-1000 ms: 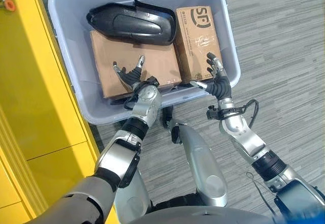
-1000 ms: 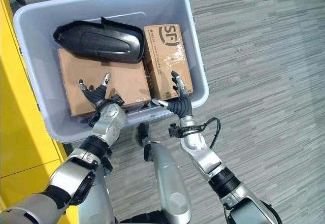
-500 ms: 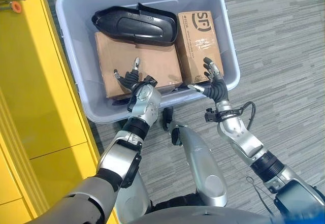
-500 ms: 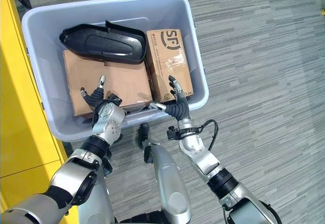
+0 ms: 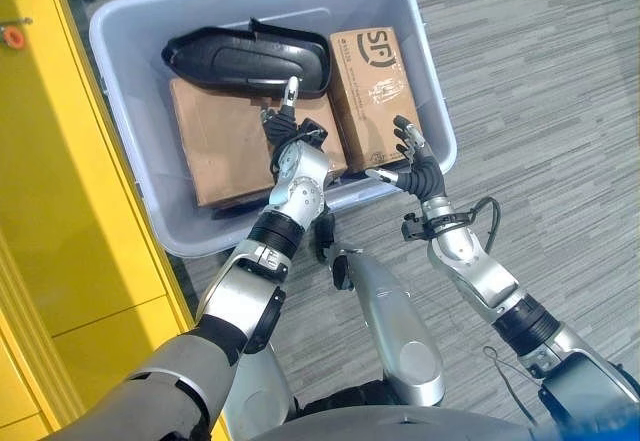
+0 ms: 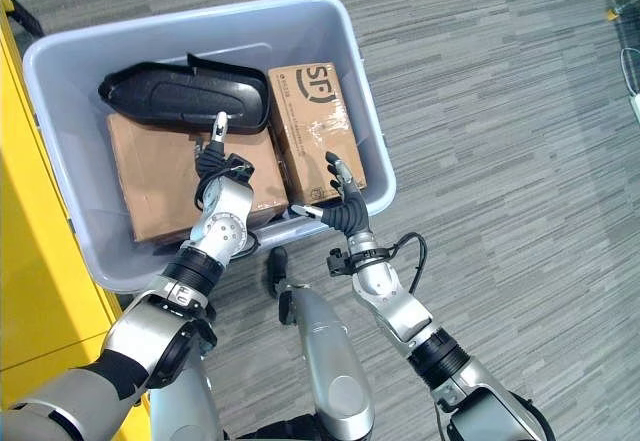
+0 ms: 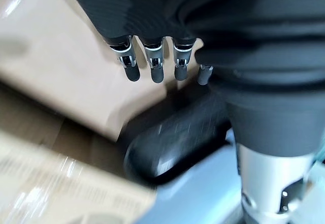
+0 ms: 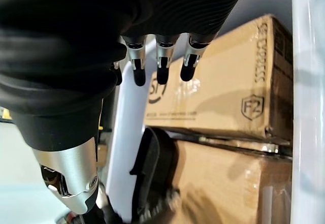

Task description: Move parts from the plastic box to the shelf.

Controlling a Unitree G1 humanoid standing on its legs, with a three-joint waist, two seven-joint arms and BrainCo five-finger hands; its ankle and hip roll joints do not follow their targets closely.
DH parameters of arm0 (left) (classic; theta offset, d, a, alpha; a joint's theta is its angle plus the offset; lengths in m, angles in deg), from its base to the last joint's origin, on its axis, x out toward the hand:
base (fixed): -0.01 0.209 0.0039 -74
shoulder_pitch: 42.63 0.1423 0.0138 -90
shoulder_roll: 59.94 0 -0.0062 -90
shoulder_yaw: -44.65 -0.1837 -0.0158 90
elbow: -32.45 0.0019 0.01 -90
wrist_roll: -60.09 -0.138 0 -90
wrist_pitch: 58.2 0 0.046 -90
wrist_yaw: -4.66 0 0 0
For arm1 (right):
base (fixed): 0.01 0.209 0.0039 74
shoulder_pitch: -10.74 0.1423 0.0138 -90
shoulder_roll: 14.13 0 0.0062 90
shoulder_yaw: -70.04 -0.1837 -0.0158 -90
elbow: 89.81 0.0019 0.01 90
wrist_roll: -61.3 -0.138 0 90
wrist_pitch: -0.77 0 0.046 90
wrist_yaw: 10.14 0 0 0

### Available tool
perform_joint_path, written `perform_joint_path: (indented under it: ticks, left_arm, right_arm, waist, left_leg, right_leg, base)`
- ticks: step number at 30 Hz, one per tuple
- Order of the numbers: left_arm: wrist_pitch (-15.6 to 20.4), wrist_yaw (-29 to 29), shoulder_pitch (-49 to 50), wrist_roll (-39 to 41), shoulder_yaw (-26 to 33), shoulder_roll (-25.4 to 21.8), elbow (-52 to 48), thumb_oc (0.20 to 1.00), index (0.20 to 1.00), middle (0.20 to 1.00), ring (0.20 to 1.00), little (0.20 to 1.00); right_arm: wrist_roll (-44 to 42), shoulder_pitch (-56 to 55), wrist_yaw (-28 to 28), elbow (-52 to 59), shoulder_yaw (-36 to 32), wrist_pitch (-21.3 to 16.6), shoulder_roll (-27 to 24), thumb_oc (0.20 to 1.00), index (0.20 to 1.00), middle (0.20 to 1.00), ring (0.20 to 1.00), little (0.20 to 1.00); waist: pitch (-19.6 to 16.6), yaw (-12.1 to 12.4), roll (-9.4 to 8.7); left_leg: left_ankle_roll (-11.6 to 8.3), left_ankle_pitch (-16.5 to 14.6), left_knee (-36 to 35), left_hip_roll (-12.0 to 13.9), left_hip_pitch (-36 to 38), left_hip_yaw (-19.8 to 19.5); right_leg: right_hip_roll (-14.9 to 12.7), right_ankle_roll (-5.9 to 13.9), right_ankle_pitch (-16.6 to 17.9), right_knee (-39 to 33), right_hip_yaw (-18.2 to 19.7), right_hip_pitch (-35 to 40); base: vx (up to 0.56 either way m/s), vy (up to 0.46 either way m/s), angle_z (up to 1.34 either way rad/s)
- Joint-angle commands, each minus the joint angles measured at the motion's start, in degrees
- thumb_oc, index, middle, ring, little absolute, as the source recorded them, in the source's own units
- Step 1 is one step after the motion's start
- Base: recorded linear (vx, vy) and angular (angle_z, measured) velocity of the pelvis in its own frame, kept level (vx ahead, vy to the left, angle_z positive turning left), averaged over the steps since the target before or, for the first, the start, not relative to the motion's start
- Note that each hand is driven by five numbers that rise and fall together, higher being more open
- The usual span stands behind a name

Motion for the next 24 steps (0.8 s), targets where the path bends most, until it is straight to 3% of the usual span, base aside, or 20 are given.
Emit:
perform_joint_path:
  ticks: [1,3,10,12,17,21,24]
  left_arm:
    - [-1.44,-2.73,0.59,1.94,-3.18,1.02,-4.22,1.000,1.000,1.000,1.000,1.000]
    - [-1.80,-3.21,1.74,1.61,-3.12,1.06,-4.25,1.000,1.000,1.000,1.000,1.000]
    - [-3.30,-6.15,8.09,-0.19,-3.75,1.68,-6.47,1.000,1.000,1.000,1.000,1.000]
    - [-4.45,-5.84,12.28,-1.97,-5.03,1.74,-10.59,1.000,1.000,1.000,1.000,1.000]
    - [-8.26,-6.00,20.03,-7.47,-7.83,-1.26,-18.11,1.000,1.000,1.000,1.000,1.000]
    - [-11.46,-7.91,26.64,-19.46,-10.37,-5.14,-25.01,1.000,1.000,1.000,1.000,1.000]
    - [-11.68,-10.87,29.12,-23.09,-10.92,-7.04,-26.77,1.000,1.000,1.000,1.000,1.000]
  right_arm:
    - [0.41,-0.57,3.00,6.03,-2.08,-2.08,0.60,1.000,1.000,1.000,1.000,1.000]
    - [0.80,-0.89,4.17,5.83,-2.08,-2.59,0.46,1.000,1.000,1.000,1.000,1.000]
    - [3.92,-3.52,5.18,7.51,-3.19,-4.86,-1.33,1.000,1.000,1.000,1.000,1.000]
    - [4.78,-5.19,3.70,8.71,-4.17,-6.44,-2.32,1.000,1.000,1.000,1.000,1.000]
    - [11.25,-6.09,-0.46,10.34,-6.02,-10.66,-3.27,1.000,1.000,1.000,1.000,1.000]
    - [21.94,-4.41,-5.98,12.36,-7.18,-11.55,-5.02,1.000,1.000,1.000,1.000,1.000]
    - [25.99,-2.78,-8.68,12.55,-7.38,-11.07,-6.49,1.000,1.000,1.000,1.000,1.000]
  waist:
    - [-0.28,1.89,-2.89]
    - [-0.28,1.90,-2.27]
    - [-0.28,1.51,0.93]
    - [-0.28,1.80,2.61]
    - [-0.28,4.73,4.49]
    - [-0.28,7.91,5.47]
    - [-0.28,9.56,5.76]
  left_leg:
    - [-4.33,1.10,2.76,6.30,3.42,4.86]
    - [-4.60,1.80,1.97,6.48,4.55,5.41]
    - [-5.80,4.84,-1.87,8.11,9.87,12.68]
    - [-6.00,5.90,-2.13,8.36,10.80,15.66]
    - [-4.22,3.77,-1.81,4.43,9.97,14.73]
    - [-2.11,0.88,-2.69,-0.56,10.29,12.42]
    - [-1.11,-0.77,-3.53,-3.01,10.42,10.73]
  right_leg:
    - [0.05,5.46,-3.95,1.00,0.73,1.70]
    - [0.01,5.44,-3.96,0.29,0.66,2.59]
    - [-1.39,5.39,-4.56,-2.48,-1.49,6.26]
    - [-2.28,5.31,-4.75,-3.29,-3.17,7.27]
    - [-3.07,5.46,-4.09,-5.78,-4.45,9.15]
    - [-3.64,6.12,-2.69,-8.69,-4.87,11.42]
    - [-3.62,6.50,-2.30,-8.95,-4.83,12.32]
  base:
    - [0.03,-0.012,-0.02]
    - [0.00,0.000,0.00]
    - [-0.01,0.021,0.22]
    - [-0.07,0.031,0.36]
    - [-0.08,0.042,0.34]
    - [-0.10,0.106,0.22]
    - [-0.08,0.123,0.35]
